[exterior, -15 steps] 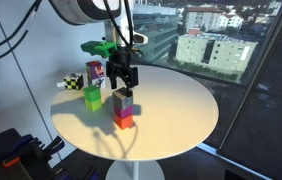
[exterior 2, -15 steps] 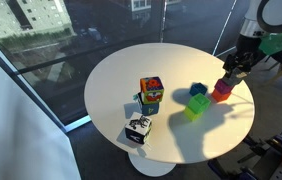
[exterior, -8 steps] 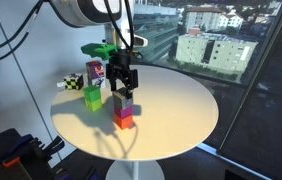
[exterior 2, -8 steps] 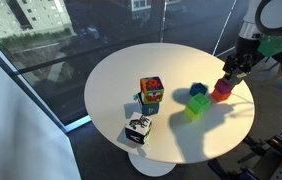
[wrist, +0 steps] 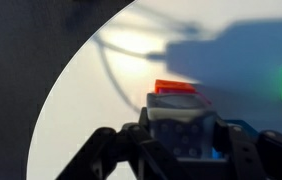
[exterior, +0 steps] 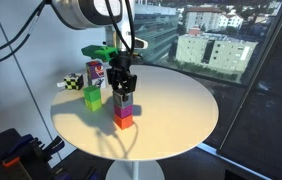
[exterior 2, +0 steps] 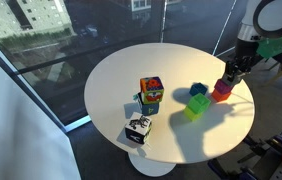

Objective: Move the gray block from the pink block to the blue one

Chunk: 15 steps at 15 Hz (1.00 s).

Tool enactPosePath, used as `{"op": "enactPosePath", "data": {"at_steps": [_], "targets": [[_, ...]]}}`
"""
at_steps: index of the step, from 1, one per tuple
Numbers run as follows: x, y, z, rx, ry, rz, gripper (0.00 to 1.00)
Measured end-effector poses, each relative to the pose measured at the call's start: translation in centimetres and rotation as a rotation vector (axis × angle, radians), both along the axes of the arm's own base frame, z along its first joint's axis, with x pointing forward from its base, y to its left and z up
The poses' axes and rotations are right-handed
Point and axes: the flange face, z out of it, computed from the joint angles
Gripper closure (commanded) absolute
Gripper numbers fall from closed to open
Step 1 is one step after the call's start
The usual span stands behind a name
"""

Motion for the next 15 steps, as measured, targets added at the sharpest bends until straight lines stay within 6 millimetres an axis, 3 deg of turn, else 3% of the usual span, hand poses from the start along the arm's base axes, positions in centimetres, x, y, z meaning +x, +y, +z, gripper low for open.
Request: {"op": "enactPosePath", "data": {"at_steps": [7,15], "targets": [[0.0,0.9,1.0,0.003,0.025,0.015,0.71],[2.1,3.5,2.5,-0.007,0.005,0.058,0.71]]}}
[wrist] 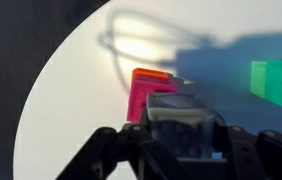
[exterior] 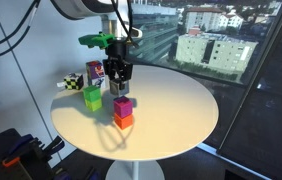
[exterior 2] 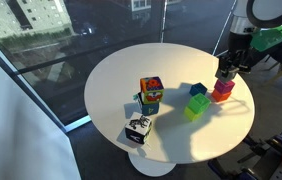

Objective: Move the gray block from the pink block to the blue one

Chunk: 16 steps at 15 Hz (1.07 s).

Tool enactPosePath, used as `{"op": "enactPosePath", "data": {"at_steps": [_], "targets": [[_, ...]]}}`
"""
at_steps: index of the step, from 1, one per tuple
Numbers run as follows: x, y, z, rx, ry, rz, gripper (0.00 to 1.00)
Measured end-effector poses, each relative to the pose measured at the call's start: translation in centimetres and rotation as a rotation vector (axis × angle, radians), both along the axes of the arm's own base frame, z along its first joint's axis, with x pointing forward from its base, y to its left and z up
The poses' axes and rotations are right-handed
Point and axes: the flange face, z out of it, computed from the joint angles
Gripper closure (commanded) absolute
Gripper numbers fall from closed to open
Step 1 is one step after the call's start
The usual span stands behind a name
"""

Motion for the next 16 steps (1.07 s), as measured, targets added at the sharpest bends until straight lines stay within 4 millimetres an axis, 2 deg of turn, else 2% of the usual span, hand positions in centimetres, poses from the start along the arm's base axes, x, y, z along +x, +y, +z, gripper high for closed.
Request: {"op": "enactPosePath", "data": {"at_steps": [5,16], "targets": [[2.0,1.4,-0.7,-0.006,0.001,0.015,0.71],[6.4,3.9,-4.4,-0.018,0.033,0.042,0.71]]}}
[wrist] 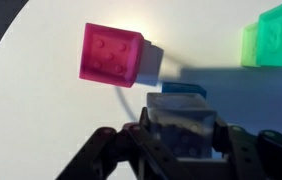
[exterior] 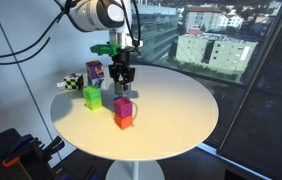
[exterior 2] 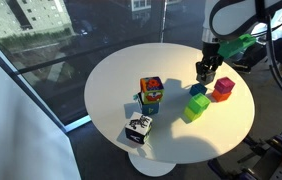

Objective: Move the gray block from the pink block to the blue one

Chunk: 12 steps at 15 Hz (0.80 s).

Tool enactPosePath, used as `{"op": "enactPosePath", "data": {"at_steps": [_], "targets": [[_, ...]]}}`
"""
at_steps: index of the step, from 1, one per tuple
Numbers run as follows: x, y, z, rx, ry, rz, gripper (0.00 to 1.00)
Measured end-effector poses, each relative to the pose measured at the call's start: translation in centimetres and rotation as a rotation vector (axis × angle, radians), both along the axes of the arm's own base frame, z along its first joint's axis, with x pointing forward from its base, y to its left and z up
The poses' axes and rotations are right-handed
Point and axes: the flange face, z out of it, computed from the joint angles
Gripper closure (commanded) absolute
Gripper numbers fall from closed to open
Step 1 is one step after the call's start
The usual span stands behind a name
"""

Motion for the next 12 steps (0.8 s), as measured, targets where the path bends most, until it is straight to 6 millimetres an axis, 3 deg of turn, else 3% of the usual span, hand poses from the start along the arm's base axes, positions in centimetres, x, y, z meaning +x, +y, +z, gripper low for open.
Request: {"op": "enactPosePath", "data": {"at_steps": [12], "targets": [[1.6,1.1,-2.2,-0.005,0.02,0.017,0.71]]}}
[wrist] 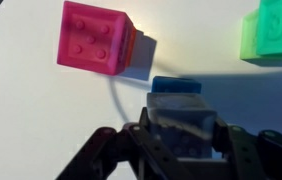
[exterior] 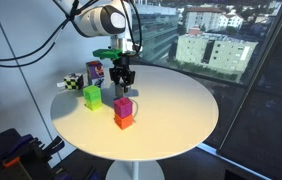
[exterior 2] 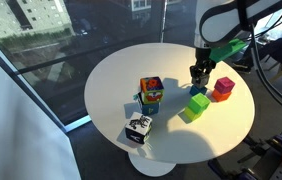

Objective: Move the gray block from the pink block to the blue one

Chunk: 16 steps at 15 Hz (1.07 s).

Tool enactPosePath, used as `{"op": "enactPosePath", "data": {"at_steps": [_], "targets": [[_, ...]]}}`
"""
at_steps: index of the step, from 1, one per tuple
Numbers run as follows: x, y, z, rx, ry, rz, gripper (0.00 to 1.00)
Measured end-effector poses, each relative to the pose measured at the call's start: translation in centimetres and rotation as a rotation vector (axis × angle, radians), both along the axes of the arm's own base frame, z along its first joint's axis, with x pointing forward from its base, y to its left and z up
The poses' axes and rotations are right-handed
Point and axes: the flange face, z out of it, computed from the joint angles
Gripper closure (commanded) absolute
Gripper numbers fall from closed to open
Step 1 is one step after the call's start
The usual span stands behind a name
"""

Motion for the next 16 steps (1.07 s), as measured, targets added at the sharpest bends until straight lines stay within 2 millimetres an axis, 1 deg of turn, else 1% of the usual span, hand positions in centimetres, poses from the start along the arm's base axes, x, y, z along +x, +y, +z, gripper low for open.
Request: {"op": "enactPosePath", "data": {"at_steps": [11,12,13,14,15,16], "targets": [[0.1,0.5,-0.8,0.003,0.011,0.01,0.71],[0.1,0.5,-0.9,0.003,0.013,0.01,0.6],[0.1,0.5,-1.0,0.003,0.014,0.01,0.27],[0.1,0.5,-1.1,0.003,0.016,0.01,0.22],[0.1,0.5,-1.2,0.003,0.017,0.01,0.19],[0.1,0.5,-1.2,0.003,0.017,0.01,0.13]]}}
